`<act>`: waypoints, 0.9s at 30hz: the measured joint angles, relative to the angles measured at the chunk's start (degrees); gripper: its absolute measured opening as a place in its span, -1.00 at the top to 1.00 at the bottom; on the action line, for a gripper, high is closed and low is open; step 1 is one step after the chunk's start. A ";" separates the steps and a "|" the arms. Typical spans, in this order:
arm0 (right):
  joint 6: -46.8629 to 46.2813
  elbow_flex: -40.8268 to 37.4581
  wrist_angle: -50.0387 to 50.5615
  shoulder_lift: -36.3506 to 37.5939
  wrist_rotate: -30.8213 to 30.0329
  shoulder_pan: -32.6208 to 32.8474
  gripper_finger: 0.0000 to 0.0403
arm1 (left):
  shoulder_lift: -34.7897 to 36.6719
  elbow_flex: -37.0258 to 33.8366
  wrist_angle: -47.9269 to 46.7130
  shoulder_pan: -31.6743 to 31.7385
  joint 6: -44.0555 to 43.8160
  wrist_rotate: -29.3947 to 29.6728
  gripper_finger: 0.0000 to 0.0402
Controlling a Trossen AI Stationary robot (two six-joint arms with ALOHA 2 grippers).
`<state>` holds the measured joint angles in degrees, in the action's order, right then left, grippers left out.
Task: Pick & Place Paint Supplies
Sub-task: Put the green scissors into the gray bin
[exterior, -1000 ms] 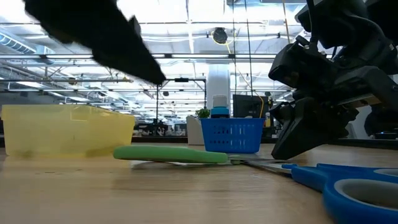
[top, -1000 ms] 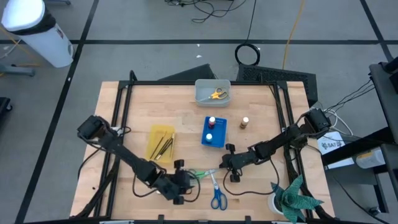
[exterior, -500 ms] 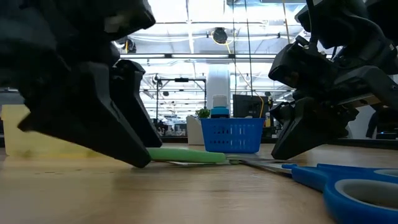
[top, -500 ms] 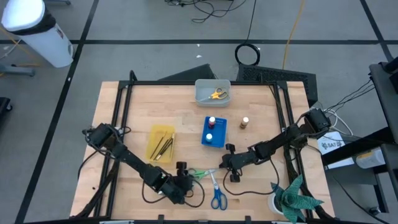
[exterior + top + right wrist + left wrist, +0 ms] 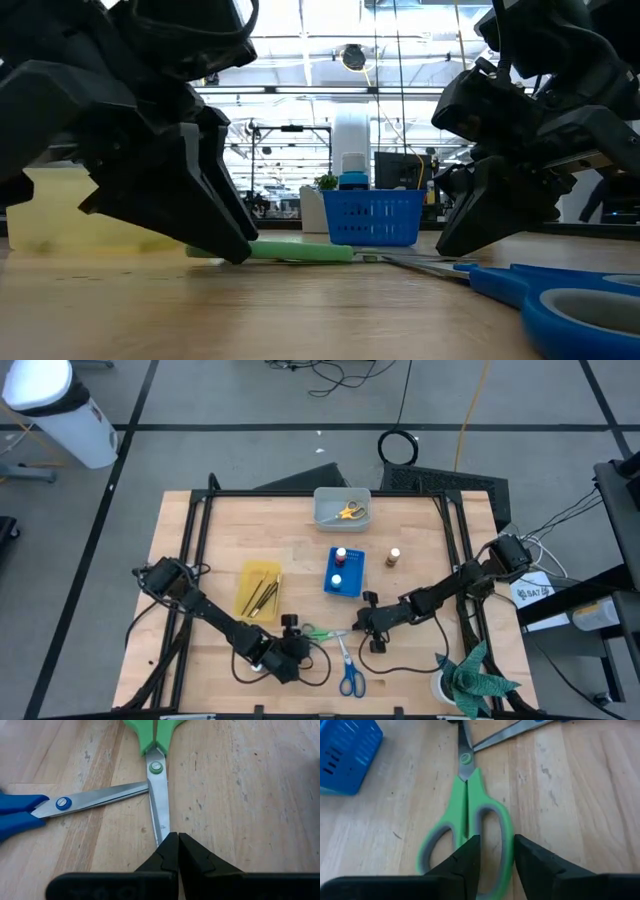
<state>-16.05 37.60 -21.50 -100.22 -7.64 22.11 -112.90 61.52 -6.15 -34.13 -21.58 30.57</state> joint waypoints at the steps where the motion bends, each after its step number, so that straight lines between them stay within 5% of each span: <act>1: 0.00 0.00 -0.01 0.00 -0.01 0.00 1.00 | 0.00 0.01 0.04 0.00 -0.04 -0.85 0.42; 9: 0.00 0.00 -0.11 -0.02 0.00 0.00 1.00 | -0.07 0.02 1.51 0.08 -0.43 -9.76 0.59; 14: 0.02 0.00 -0.11 -0.02 0.00 0.00 1.00 | -0.31 0.02 1.33 0.76 -1.03 -10.71 0.64; 17: 0.01 0.00 -0.21 -0.02 0.00 0.00 1.00 | -0.28 0.07 1.37 1.15 -0.38 -12.51 0.84; 27: 0.66 -0.28 1.74 5.47 1.42 0.04 1.00 | 2.20 -0.07 1.32 -0.16 0.76 -10.71 0.85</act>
<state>-15.40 37.32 -19.75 -94.75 -6.22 22.15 -110.70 61.44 -4.84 -34.29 -20.82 19.86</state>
